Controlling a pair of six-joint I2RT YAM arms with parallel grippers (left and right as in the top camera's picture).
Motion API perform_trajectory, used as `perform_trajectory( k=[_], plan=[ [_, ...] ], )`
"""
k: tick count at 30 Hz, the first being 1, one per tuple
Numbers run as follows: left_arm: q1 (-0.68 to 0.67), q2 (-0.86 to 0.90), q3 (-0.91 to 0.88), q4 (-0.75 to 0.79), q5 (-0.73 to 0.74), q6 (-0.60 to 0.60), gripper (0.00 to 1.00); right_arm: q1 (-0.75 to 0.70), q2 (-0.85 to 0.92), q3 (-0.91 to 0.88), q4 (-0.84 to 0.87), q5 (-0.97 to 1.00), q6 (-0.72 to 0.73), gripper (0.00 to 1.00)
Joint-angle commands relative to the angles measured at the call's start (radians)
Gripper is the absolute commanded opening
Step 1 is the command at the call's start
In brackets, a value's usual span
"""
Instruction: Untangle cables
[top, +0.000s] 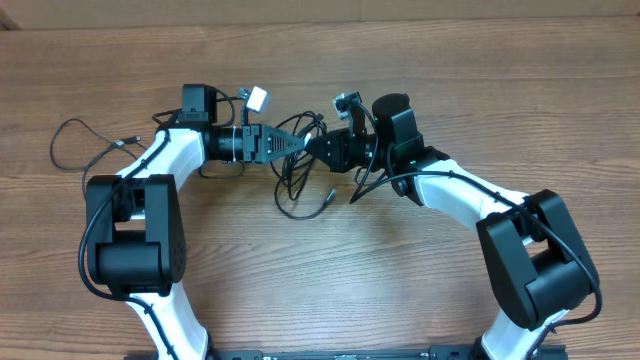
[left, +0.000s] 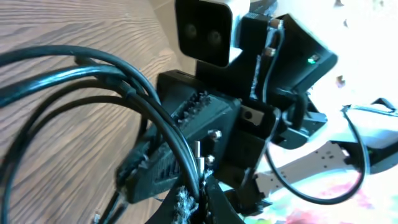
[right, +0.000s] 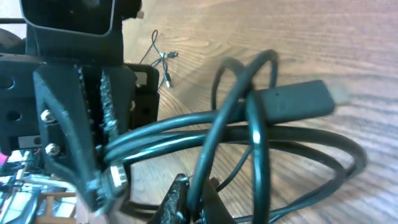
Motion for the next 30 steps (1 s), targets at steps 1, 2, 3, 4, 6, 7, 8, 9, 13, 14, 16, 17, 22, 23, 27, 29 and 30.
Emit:
perform_trajectory(
  k=[1, 2, 3, 4, 6, 7, 8, 9, 13, 14, 16, 17, 22, 23, 27, 29, 30],
  plan=[
    [0.004, -0.034, 0.018, 0.003, -0.092, 0.005, 0.07, -0.027, 0.001, -0.005, -0.002, -0.1, 0.05, 0.04],
    [0.004, -0.034, 0.018, 0.003, -0.113, 0.005, 0.07, -0.041, 0.001, -0.005, -0.002, -0.135, 0.062, 0.04],
    [0.004, -0.034, 0.018, 0.003, -0.12, 0.005, 0.07, -0.058, 0.001, -0.005, -0.001, -0.176, 0.071, 0.04],
    [0.004, -0.034, 0.018, 0.003, -0.121, 0.005, 0.07, -0.073, 0.001, -0.005, -0.002, -0.206, 0.088, 0.04],
    [0.004, -0.034, 0.018, 0.003, -0.121, 0.005, 0.07, -0.111, 0.001, -0.005, -0.007, -0.267, 0.14, 0.04],
    [0.004, -0.034, 0.018, 0.003, -0.123, 0.01, 0.07, -0.145, 0.001, -0.005, -0.01, -0.331, 0.187, 0.04],
    [0.004, -0.034, 0.018, 0.003, -0.124, 0.018, 0.07, -0.163, 0.001, -0.005, -0.01, -0.377, 0.207, 0.04],
    [0.004, -0.034, 0.018, 0.002, -0.124, 0.027, 0.07, -0.184, 0.001, -0.005, -0.01, -0.438, 0.218, 0.04],
    [0.003, -0.034, 0.018, -0.007, -0.156, 0.042, 0.08, -0.253, 0.001, -0.005, -0.088, -0.557, 0.217, 0.04],
    [0.002, -0.034, 0.018, -0.013, -0.18, 0.042, 0.08, -0.269, 0.001, -0.005, -0.128, -0.549, 0.213, 0.04],
    [-0.003, -0.034, 0.018, -0.02, -0.219, 0.043, 0.08, -0.289, 0.001, -0.005, -0.2, -0.497, 0.209, 0.04],
    [-0.009, -0.034, 0.018, -0.02, -0.224, 0.043, 0.08, -0.293, 0.001, -0.005, -0.216, -0.477, 0.209, 0.04],
    [-0.059, -0.034, 0.018, -0.024, -0.229, 0.073, 0.08, -0.295, 0.001, -0.005, -0.311, -0.298, 0.206, 0.04],
    [-0.071, -0.034, 0.018, -0.024, -0.23, 0.081, 0.09, -0.295, 0.001, -0.005, -0.326, -0.265, 0.206, 0.04],
    [-0.144, -0.034, 0.018, -0.023, -0.285, 0.088, 0.09, -0.295, 0.001, -0.005, -0.408, -0.094, 0.206, 0.04],
    [-0.175, -0.034, 0.018, -0.022, -0.303, 0.088, 0.09, -0.295, 0.001, -0.005, -0.432, -0.033, 0.169, 0.04],
    [-0.187, -0.034, 0.018, -0.022, -0.303, 0.095, 0.09, -0.296, 0.001, -0.005, -0.443, -0.013, 0.146, 0.04]
  ],
)
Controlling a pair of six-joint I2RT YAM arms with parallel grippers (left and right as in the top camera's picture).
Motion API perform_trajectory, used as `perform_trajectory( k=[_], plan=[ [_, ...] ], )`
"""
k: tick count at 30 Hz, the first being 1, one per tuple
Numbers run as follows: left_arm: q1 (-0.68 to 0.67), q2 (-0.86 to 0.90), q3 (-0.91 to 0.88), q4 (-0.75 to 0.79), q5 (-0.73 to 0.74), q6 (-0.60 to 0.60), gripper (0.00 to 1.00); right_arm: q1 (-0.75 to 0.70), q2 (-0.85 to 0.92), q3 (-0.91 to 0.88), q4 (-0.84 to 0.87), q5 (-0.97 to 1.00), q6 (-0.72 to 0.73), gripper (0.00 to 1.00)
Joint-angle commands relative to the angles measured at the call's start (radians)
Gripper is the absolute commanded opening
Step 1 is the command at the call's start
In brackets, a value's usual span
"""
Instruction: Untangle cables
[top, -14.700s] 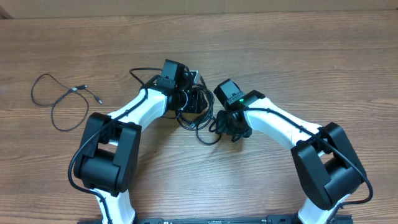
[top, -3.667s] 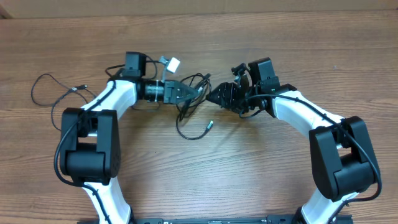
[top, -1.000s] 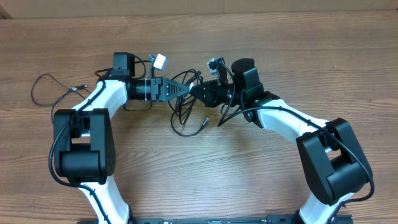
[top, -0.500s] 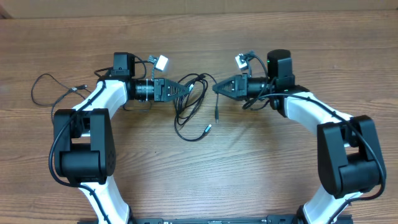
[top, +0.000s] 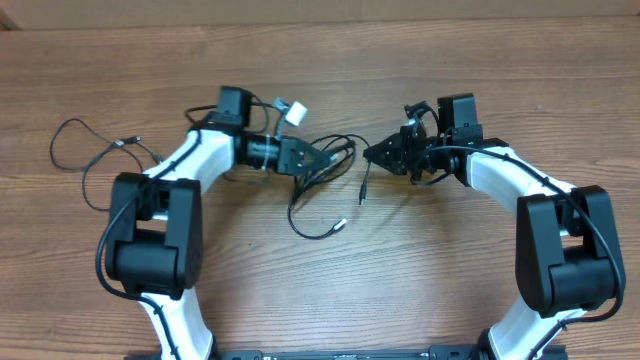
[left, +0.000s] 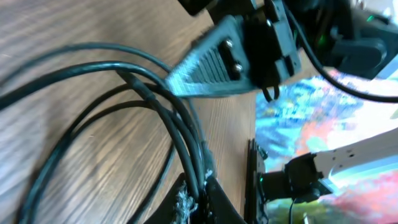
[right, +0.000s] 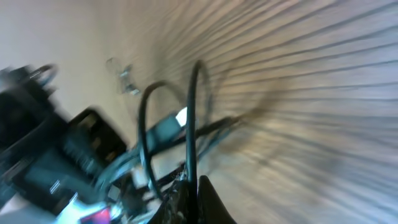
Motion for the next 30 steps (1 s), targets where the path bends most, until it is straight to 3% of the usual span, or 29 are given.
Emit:
perform_trajectory(
  k=[1, 10, 30],
  plan=[
    [-0.042, -0.034, 0.018, 0.003, -0.035, 0.041, 0.09, -0.004, 0.001, -0.004, -0.032, 0.158, -0.077, 0.04],
    [-0.039, -0.034, 0.018, 0.005, -0.026, 0.041, 0.08, -0.007, 0.001, -0.004, -0.21, 0.436, -0.124, 0.04],
    [-0.04, -0.034, 0.018, 0.006, -0.034, 0.04, 0.09, -0.007, 0.001, -0.004, -0.262, 0.438, -0.089, 0.04]
  ],
)
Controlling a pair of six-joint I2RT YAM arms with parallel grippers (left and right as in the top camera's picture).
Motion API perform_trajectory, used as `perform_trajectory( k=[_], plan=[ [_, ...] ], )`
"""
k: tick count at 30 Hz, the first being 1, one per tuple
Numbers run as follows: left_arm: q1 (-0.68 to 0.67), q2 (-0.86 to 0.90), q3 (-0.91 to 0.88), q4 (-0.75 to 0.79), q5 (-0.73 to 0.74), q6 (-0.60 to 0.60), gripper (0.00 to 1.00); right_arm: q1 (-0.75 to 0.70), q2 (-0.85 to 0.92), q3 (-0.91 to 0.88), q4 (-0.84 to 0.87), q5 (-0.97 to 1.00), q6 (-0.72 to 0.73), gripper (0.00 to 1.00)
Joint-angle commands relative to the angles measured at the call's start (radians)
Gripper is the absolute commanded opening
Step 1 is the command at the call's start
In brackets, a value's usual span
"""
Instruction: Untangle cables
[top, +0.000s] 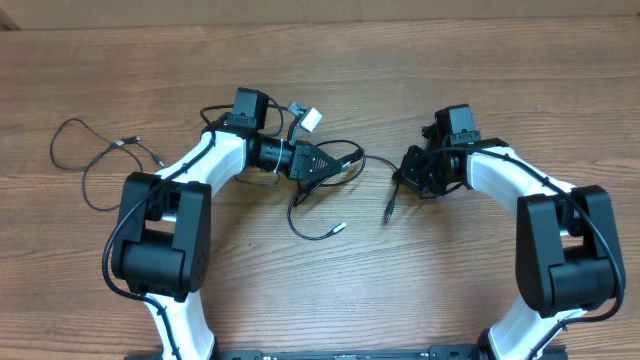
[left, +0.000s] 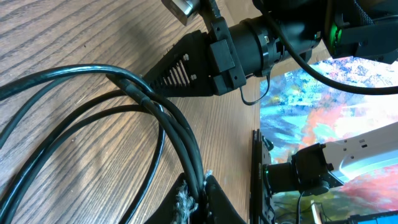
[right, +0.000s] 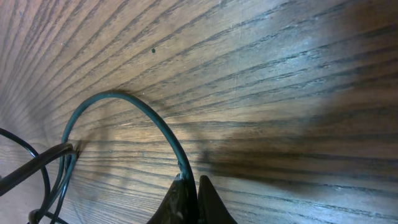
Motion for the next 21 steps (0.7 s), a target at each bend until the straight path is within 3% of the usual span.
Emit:
perform_trajectory(
  k=[1, 9, 15, 21],
  plan=[
    [0.007, -0.032, 0.018, 0.002, -0.005, 0.022, 0.09, -0.006, 0.001, -0.003, 0.002, 0.014, 0.004, 0.04],
    [0.014, -0.032, 0.018, 0.002, -0.003, 0.022, 0.06, -0.006, 0.001, -0.003, 0.002, 0.014, 0.003, 0.04],
    [0.014, -0.032, 0.018, 0.002, 0.108, 0.023, 0.04, -0.006, 0.001, -0.003, 0.002, 0.018, 0.003, 0.04],
    [0.014, -0.032, 0.018, 0.001, 0.118, 0.023, 0.04, -0.006, 0.001, -0.003, 0.003, 0.049, 0.003, 0.04]
  ],
)
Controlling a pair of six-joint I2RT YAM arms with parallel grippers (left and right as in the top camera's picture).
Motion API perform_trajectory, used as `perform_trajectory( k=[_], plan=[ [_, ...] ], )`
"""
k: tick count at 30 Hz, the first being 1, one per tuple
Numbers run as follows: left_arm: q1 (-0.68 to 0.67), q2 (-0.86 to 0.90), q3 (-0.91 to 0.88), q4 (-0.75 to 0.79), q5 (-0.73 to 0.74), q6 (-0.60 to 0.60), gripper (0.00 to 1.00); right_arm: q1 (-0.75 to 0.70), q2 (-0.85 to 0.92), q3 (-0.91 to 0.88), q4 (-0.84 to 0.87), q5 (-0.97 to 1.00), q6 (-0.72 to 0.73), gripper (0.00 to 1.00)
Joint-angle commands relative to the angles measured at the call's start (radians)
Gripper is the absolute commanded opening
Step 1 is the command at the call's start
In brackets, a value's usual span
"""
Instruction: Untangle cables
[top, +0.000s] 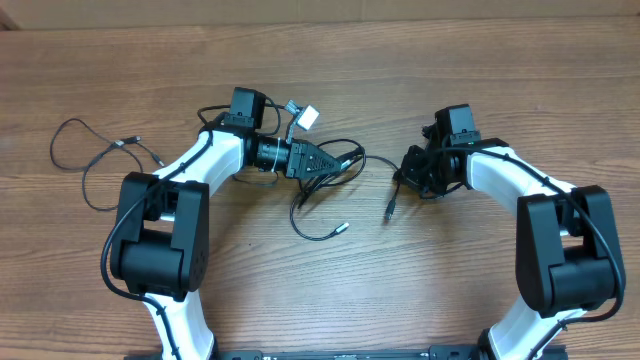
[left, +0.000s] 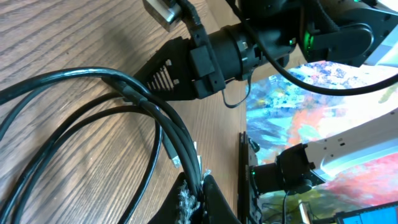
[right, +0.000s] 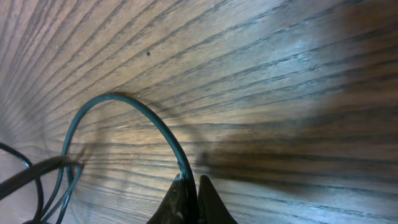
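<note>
A loose bundle of black cables (top: 318, 188) lies at the table's middle. My left gripper (top: 338, 161) is shut on two or three of its strands; in the left wrist view the black cables (left: 152, 115) run into my left gripper (left: 198, 185). My right gripper (top: 404, 180) is a little to the right, shut on a single dark cable (right: 146, 115) that arcs left toward the bundle. My right gripper (right: 189, 184) pinches it low over the wood. A short plug end (top: 389, 208) lies below it.
A thin black cable (top: 88, 158) lies looped at the far left, apart from the bundle. A free cable end with a small plug (top: 338, 228) rests in front of the bundle. Both arm bases stand at the front edge.
My left gripper has shifted very slightly left with its strands. The right gripper and its cable have not moved.
Both grippers were close together at the middle, each shut on the tangled black cables. A second later they stood apart, the right one holding a single cable to the right. Then they were farther apart, that cable's plug end lying on the wood, as now.
</note>
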Motion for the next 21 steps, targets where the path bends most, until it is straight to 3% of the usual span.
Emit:
perform_trajectory(
  k=[1, 7, 13, 18, 19, 21],
  plan=[
    [0.006, -0.032, 0.018, 0.002, 0.048, 0.019, 0.04, -0.005, 0.001, -0.003, 0.007, 0.045, 0.004, 0.04],
    [-0.006, -0.032, 0.018, 0.001, 0.048, 0.019, 0.04, -0.005, 0.001, -0.003, 0.057, 0.059, 0.003, 0.04],
    [-0.034, -0.032, 0.018, 0.0, 0.039, 0.019, 0.06, -0.006, 0.001, -0.003, 0.106, 0.084, 0.004, 0.17],
    [-0.066, -0.032, 0.018, -0.007, 0.025, 0.019, 0.09, -0.006, 0.001, -0.003, 0.112, 0.165, 0.003, 0.19],
    [-0.07, -0.032, 0.018, -0.007, 0.024, 0.019, 0.09, -0.006, 0.001, -0.003, 0.121, 0.18, 0.003, 0.21],
    [-0.082, -0.032, 0.018, -0.007, 0.009, 0.019, 0.13, -0.006, 0.001, -0.003, 0.144, 0.206, 0.003, 0.4]
  ],
)
